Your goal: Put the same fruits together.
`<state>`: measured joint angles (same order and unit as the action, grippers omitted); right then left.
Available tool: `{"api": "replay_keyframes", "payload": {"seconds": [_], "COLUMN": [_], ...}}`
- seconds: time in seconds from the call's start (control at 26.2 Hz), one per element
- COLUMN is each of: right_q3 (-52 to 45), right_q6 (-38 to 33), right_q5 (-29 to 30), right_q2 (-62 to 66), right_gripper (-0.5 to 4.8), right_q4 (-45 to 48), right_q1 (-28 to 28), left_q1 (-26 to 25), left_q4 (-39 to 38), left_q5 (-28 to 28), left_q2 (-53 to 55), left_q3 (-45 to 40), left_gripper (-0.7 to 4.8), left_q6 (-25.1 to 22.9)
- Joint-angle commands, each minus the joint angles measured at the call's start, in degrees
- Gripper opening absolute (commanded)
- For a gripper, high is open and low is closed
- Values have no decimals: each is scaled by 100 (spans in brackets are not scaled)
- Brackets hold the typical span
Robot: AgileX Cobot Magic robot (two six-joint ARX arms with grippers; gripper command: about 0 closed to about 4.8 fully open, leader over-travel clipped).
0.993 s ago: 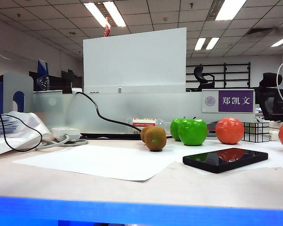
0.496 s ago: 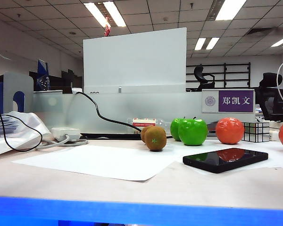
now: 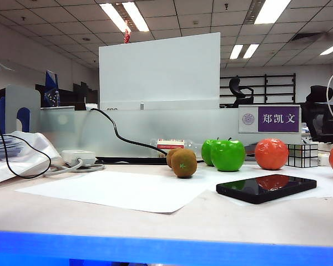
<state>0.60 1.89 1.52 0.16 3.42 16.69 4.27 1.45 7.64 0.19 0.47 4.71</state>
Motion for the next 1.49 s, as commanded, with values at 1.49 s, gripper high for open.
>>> {"api": "replay_keyframes", "payload": {"seconds": [1.49], "right_q3": [20], "right_q6": [-2], "right_q5": [-7], "right_q2": [-7], "right_gripper": [3], "right_q4": [105], "right_q1": [0], "left_q1": [-216], "left_q4": [-59], "left_q5": [-634], "left_q2": [-7], "left_q3": [7], "left_gripper": [-2], "left_q6": [-470]}}
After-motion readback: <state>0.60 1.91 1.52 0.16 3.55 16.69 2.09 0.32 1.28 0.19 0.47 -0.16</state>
